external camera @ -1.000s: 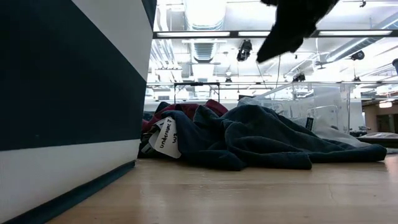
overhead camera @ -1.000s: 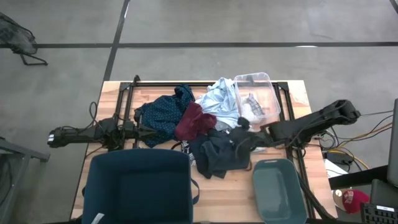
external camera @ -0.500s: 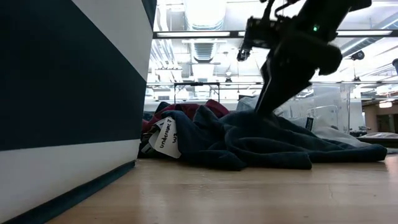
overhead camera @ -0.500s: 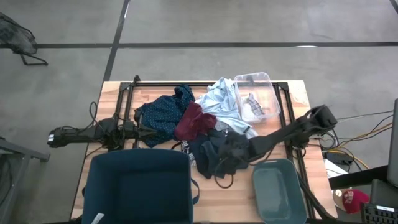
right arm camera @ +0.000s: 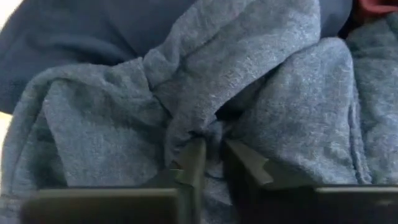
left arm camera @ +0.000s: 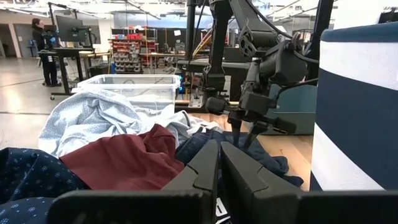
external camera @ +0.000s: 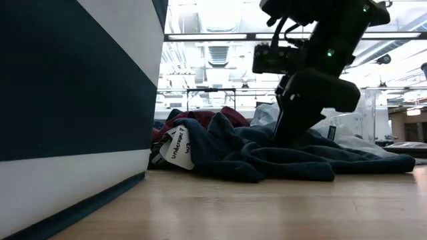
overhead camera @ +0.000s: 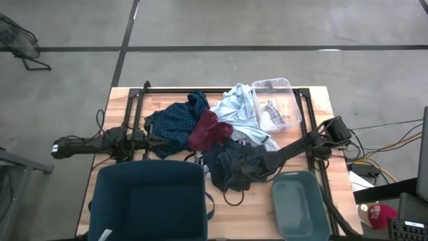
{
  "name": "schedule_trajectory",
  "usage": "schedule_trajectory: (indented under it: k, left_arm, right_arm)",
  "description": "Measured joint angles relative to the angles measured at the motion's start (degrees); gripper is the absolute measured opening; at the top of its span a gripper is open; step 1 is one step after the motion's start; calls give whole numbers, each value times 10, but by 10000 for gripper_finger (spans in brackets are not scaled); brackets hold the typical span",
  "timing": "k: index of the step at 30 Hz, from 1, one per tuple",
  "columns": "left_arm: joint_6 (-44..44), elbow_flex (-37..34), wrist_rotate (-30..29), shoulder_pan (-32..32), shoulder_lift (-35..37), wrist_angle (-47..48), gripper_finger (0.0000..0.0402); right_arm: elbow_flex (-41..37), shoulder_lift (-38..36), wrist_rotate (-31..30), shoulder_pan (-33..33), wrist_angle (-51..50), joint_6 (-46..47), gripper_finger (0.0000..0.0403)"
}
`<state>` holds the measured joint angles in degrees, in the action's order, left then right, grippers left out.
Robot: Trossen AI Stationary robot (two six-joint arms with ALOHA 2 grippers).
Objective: Pick & Place Cloths
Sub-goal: Put the gray underwear into the small blue container
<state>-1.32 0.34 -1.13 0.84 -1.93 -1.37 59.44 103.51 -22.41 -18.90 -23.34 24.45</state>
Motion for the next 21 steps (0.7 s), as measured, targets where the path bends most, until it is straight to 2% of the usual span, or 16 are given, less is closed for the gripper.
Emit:
schedule_trajectory:
  k: [3,14,21]
  left_arm:
    - [0,0,0,0,0,0,23]
    - [0,0,0,0,0,0,23]
    - [0,0,0,0,0,0,23]
  right_arm:
    - [0,2,0,0,0,0,16]
    - [43,-15,-3,-15,-12,-21,9]
    - [123,-22,-102,-47,-134,-12,9]
